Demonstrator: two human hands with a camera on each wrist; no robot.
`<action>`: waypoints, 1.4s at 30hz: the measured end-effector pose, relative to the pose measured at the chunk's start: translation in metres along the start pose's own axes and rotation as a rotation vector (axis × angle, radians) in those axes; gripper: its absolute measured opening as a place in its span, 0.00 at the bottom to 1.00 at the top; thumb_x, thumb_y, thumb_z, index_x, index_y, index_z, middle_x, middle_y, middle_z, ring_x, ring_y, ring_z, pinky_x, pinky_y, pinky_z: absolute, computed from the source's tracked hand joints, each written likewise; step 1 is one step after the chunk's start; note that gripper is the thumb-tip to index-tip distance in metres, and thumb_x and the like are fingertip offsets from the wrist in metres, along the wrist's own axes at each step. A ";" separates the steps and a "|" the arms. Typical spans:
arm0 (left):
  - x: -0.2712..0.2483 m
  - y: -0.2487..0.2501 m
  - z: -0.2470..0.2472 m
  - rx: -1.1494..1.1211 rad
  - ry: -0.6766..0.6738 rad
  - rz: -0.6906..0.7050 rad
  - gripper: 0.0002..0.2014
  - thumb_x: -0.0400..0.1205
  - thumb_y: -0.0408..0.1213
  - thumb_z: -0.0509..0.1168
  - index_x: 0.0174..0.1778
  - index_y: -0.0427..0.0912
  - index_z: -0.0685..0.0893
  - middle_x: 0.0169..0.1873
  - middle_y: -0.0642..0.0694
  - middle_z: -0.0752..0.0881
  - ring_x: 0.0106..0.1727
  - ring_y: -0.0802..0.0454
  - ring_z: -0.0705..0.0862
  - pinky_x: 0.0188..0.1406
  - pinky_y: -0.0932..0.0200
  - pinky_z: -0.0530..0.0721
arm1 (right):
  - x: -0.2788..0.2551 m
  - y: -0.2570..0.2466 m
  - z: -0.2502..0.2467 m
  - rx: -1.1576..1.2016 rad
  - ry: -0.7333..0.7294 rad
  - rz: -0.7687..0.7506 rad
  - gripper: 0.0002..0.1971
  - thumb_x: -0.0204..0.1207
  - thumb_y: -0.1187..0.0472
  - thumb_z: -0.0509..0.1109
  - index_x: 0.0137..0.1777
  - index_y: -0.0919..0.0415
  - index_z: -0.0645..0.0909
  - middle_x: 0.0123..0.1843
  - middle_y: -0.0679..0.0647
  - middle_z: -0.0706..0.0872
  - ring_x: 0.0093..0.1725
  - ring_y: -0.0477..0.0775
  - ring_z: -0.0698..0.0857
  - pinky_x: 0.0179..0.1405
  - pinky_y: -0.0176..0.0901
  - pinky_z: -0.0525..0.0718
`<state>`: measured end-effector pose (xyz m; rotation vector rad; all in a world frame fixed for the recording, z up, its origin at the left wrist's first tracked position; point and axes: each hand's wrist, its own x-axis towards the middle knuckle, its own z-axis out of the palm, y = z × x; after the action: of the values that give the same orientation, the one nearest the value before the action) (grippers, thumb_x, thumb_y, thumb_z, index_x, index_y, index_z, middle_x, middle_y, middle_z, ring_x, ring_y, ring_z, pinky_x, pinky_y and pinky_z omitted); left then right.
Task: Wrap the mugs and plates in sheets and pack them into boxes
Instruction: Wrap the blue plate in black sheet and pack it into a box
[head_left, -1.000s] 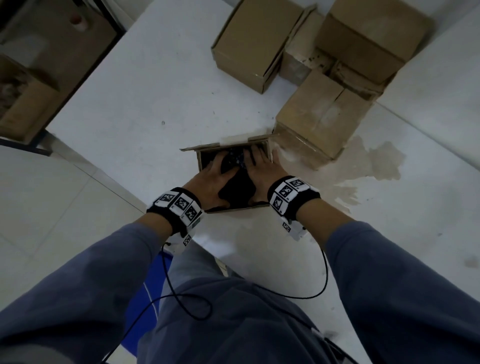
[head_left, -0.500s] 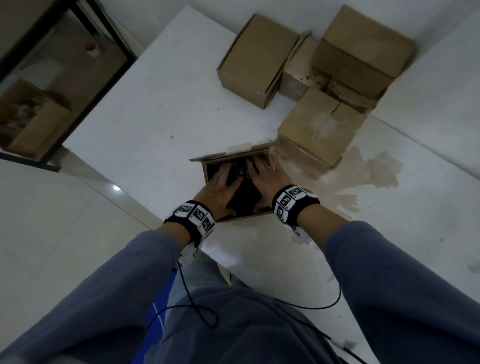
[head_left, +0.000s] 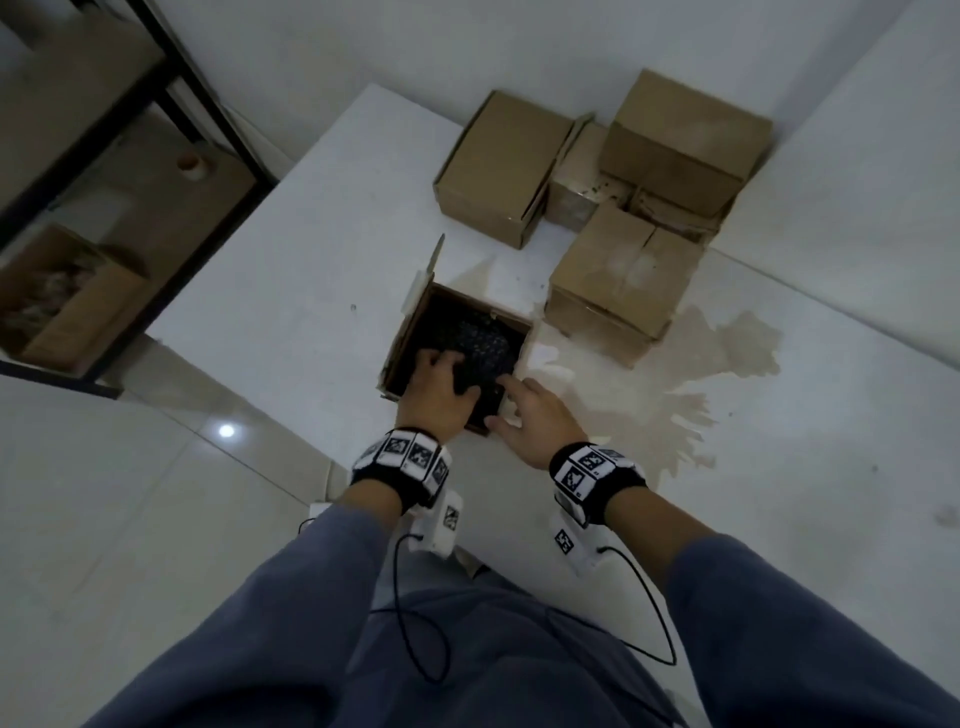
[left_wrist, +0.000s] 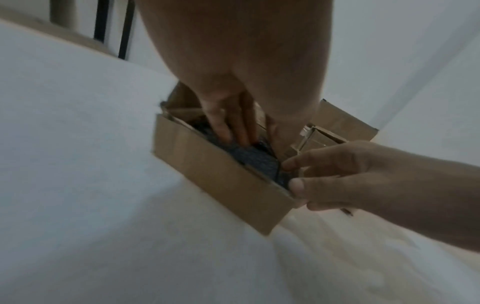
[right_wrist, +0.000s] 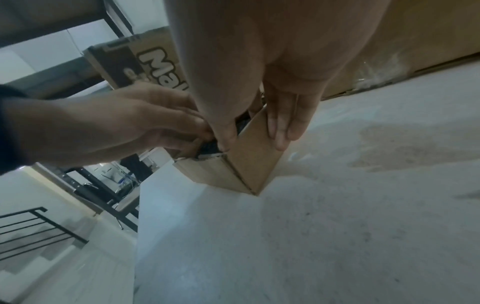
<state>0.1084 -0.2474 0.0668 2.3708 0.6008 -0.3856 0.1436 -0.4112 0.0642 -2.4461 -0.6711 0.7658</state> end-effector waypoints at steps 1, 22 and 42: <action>-0.008 -0.009 -0.008 -0.050 0.005 0.122 0.21 0.81 0.42 0.69 0.71 0.45 0.78 0.69 0.43 0.73 0.67 0.43 0.78 0.63 0.48 0.80 | 0.001 -0.002 0.004 0.013 -0.003 0.011 0.33 0.80 0.47 0.68 0.82 0.57 0.63 0.69 0.59 0.76 0.63 0.61 0.81 0.58 0.48 0.80; 0.062 -0.100 -0.144 0.174 -0.191 0.277 0.63 0.51 0.56 0.86 0.77 0.60 0.54 0.68 0.49 0.62 0.70 0.41 0.72 0.58 0.37 0.84 | 0.085 -0.117 -0.037 0.950 0.315 0.234 0.27 0.78 0.30 0.57 0.62 0.49 0.81 0.56 0.51 0.87 0.52 0.54 0.88 0.52 0.48 0.85; 0.086 -0.087 -0.142 0.588 -0.278 0.453 0.64 0.57 0.66 0.80 0.84 0.48 0.51 0.82 0.36 0.45 0.72 0.36 0.73 0.64 0.45 0.81 | 0.119 -0.095 -0.032 0.667 0.546 0.495 0.06 0.69 0.64 0.77 0.45 0.58 0.85 0.42 0.52 0.89 0.39 0.52 0.88 0.36 0.43 0.88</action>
<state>0.1538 -0.0672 0.0914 2.8251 -0.2191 -0.7424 0.2205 -0.2798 0.0968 -2.0352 0.3632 0.3592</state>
